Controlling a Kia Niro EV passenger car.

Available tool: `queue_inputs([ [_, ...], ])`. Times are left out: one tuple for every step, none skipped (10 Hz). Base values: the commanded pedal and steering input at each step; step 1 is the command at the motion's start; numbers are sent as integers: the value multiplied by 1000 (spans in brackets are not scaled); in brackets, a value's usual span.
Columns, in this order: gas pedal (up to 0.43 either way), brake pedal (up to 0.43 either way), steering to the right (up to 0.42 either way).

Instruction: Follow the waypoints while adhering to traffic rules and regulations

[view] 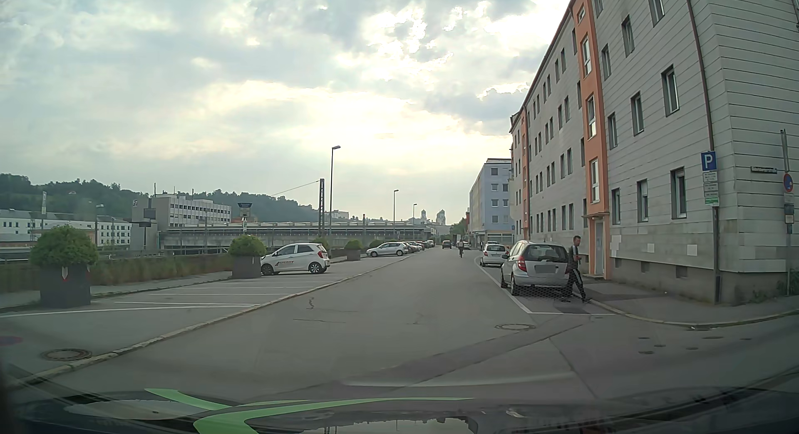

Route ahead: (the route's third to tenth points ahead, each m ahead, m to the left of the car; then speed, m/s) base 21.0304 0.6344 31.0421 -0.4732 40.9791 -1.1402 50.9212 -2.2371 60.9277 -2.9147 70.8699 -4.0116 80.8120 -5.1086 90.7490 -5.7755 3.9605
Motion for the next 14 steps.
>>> queue_inputs([
  [280, 0, -32],
  [280, 0, -23],
  [280, 0, -16],
  [280, 0, -10],
  [280, 0, -4],
  [280, 0, 5],
  [280, 0, 10],
  [280, 0, 12],
  [280, 0, 12],
  [280, 0, 14],
  [280, 0, 16],
  [268, 0, 19],
  [268, 0, 21],
  [268, 0, 21],
])
